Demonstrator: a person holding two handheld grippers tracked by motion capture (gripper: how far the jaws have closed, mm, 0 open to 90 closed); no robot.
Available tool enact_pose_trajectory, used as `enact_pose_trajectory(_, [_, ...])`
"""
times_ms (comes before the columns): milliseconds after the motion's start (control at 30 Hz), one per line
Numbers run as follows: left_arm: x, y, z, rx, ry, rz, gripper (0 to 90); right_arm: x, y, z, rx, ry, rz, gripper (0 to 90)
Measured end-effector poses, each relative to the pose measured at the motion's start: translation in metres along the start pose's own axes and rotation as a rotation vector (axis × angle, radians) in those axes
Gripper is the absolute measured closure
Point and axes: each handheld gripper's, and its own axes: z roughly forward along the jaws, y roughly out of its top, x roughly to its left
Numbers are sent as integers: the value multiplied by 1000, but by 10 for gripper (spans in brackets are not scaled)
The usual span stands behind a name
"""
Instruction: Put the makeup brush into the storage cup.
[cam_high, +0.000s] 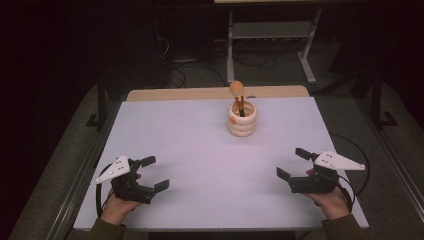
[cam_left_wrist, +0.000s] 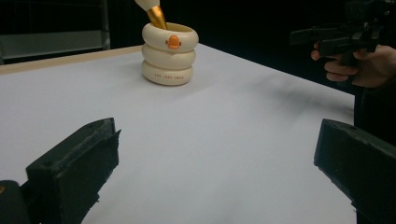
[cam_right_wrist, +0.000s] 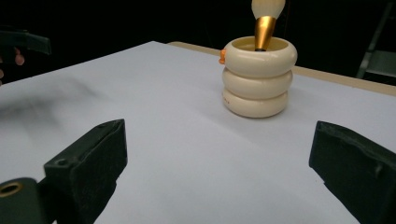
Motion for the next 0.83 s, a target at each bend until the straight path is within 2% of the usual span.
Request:
enact_pose_trajectory(467, [0,-1,2,17,-1,2,0,-3,-15,-11,20,-6,20,36])
enact_pose_trajectory(833, [1,-3,2,25,4,9,0,-2,-17,-7,41,-8,0,36])
